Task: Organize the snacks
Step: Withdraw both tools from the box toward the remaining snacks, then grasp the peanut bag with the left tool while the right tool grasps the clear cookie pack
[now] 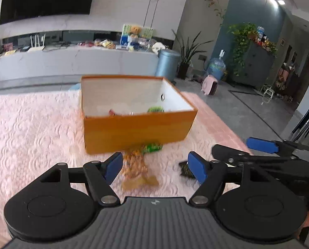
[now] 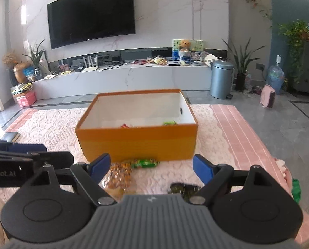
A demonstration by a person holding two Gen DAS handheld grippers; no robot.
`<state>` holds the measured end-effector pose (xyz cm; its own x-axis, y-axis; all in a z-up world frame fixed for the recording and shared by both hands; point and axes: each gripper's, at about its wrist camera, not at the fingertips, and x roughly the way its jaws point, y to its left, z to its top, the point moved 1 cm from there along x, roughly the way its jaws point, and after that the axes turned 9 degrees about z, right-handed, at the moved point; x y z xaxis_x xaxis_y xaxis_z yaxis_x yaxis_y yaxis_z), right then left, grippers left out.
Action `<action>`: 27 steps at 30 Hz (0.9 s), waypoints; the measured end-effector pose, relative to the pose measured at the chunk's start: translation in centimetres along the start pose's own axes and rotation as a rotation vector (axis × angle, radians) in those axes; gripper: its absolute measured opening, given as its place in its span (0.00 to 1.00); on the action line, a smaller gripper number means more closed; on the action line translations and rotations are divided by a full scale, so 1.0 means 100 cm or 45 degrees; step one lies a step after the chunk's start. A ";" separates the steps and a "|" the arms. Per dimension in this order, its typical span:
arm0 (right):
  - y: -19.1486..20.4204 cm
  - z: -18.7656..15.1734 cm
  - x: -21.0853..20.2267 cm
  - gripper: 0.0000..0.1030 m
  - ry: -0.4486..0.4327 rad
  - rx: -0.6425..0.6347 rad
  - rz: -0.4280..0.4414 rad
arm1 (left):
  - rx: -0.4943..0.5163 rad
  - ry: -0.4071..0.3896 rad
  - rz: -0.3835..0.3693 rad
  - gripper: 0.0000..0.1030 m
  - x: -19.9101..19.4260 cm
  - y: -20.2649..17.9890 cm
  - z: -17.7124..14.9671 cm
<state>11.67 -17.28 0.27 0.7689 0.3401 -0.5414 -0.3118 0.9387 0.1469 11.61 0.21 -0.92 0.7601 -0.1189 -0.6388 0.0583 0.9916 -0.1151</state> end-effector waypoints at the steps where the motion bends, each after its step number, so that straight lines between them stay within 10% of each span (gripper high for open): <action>1: 0.000 -0.006 -0.002 0.81 0.005 0.013 -0.005 | 0.005 0.006 0.016 0.82 0.001 -0.001 -0.003; 27: -0.022 -0.092 0.043 0.72 0.246 -0.034 -0.110 | 0.154 0.249 0.160 0.77 0.044 -0.010 -0.074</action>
<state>10.54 -18.43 -10.00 0.6731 0.2390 -0.6999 -0.2662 0.9612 0.0723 10.09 -1.63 -9.27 0.6276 0.0095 -0.7785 0.0572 0.9967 0.0583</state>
